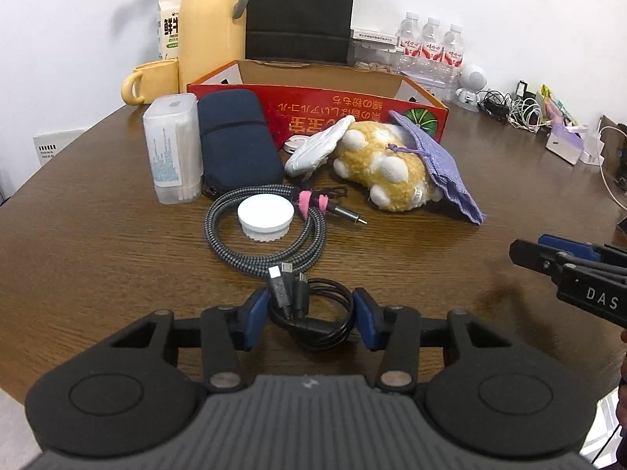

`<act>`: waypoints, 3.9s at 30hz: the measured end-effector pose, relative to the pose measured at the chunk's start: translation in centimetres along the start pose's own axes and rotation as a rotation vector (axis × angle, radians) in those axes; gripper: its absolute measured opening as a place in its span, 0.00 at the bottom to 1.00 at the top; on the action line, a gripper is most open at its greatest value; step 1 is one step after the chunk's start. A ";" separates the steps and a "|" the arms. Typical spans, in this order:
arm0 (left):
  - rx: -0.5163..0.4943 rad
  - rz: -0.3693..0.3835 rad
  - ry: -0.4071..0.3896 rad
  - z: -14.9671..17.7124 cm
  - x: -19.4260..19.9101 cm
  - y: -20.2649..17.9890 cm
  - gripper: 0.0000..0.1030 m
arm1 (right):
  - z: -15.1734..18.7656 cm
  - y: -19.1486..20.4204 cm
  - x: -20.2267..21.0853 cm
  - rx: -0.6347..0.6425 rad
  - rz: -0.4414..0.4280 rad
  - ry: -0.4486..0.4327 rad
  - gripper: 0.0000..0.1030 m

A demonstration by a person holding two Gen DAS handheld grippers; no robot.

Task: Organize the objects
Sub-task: 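Grasp the small orange object with the right tool while the left tool grasps the black cable, then lower the orange object and black cable into the box and open both tools, then grasp the braided black cable with the right tool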

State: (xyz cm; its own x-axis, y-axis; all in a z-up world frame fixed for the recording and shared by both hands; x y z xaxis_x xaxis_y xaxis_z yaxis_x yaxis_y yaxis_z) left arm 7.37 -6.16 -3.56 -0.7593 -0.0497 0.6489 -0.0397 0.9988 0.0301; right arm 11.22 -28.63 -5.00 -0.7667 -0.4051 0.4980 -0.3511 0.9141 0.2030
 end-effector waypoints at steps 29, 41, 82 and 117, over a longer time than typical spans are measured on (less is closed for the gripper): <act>-0.055 0.057 -0.327 -16.5 -2.4 6.8 0.46 | -13.8 9.2 -8.8 0.081 -0.031 -0.184 0.39; 0.033 0.000 -0.236 -21.9 -13.1 7.9 0.46 | -17.1 8.3 -20.7 0.022 0.038 -0.090 0.39; 0.065 -0.050 -0.332 -19.1 -6.5 8.6 1.00 | -16.2 8.8 -14.5 0.013 0.056 -0.132 1.00; 0.072 -0.107 -0.151 -2.8 3.4 15.7 1.00 | -3.0 15.9 -5.5 0.159 -0.101 0.075 1.00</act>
State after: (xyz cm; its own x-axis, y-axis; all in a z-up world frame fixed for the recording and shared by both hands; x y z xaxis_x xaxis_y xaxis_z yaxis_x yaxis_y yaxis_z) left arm 6.04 9.40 1.25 -0.8368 -0.1612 0.5232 -0.1681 0.9852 0.0346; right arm 11.50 -11.75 -1.97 -0.6832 -0.4868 0.5444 -0.5095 0.8517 0.1222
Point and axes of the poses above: each gripper's, at about its wrist camera, not at the fingertips, and x roughly against the way its jaws point, y to its left, z to its underside, the point moved 1 cm from there along -x, roughly the way its jaws point, and after that the axes turned 8 degrees about -x, right-handed, at the moved point
